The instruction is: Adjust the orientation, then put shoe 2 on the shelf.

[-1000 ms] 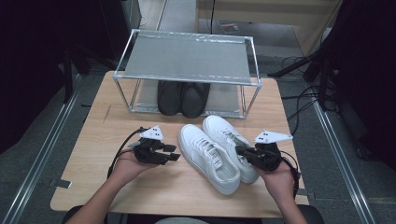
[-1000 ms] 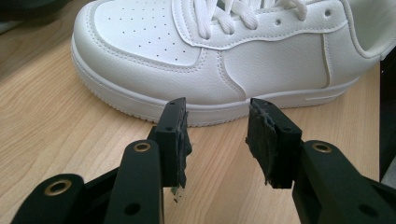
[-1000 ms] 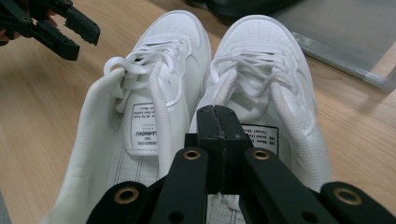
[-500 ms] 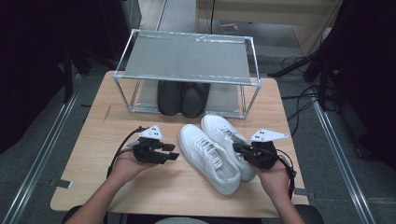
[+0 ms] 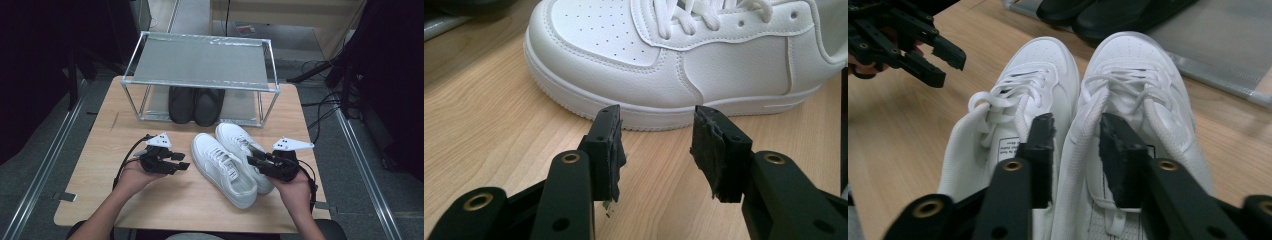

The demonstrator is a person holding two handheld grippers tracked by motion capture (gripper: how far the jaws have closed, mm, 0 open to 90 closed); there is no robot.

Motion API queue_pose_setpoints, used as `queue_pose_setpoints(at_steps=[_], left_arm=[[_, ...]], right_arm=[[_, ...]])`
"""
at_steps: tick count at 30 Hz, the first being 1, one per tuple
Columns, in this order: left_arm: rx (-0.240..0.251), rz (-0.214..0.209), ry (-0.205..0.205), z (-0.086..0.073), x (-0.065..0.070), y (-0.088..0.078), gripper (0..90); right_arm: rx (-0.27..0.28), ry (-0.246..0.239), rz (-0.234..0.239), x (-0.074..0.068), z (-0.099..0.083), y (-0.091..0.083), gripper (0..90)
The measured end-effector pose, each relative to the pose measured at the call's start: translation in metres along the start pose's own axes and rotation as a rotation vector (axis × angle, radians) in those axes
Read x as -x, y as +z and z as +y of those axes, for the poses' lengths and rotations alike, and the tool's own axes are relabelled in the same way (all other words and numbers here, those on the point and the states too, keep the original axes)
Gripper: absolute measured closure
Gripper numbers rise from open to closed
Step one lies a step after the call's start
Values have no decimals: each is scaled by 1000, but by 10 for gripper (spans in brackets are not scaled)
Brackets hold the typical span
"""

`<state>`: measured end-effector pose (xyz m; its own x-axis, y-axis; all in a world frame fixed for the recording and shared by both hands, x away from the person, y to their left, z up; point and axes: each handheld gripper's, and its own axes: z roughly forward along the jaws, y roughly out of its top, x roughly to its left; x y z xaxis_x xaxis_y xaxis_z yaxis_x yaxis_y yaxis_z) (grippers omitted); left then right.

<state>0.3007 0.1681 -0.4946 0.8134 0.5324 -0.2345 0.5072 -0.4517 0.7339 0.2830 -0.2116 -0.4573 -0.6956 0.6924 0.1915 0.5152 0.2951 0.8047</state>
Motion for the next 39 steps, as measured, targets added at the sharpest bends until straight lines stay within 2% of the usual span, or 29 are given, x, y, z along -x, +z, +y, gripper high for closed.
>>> queue_pose_setpoints(at_steps=[2,6,12,17,21,26,29,36,39], left_arm=[[-2,3,-3,0,0,-1,546],[-7,3,-6,-1,-1,0,538],[-13,1,-7,-1,-1,1,528],[-10,1,-5,-1,-1,0,524],[-13,5,-4,-1,-1,1,522],[-12,8,-5,-1,-1,1,517],[-10,7,-6,-1,-2,0,517],[-3,14,-3,-1,-2,-1,517],[4,16,-1,-1,-3,-2,517]], right_arm=[[3,1,-9,-1,0,2,573],[-24,22,20,-2,-2,11,498],[-64,15,34,-8,-2,27,448],[-91,-11,10,-12,-1,35,467],[-91,-2,9,-11,-2,35,471],[-116,-56,-28,-16,-4,39,473],[-121,-72,-49,-18,-4,41,517],[-117,-81,-59,-18,-4,42,596],[-123,-62,-57,-17,-3,41,657]])
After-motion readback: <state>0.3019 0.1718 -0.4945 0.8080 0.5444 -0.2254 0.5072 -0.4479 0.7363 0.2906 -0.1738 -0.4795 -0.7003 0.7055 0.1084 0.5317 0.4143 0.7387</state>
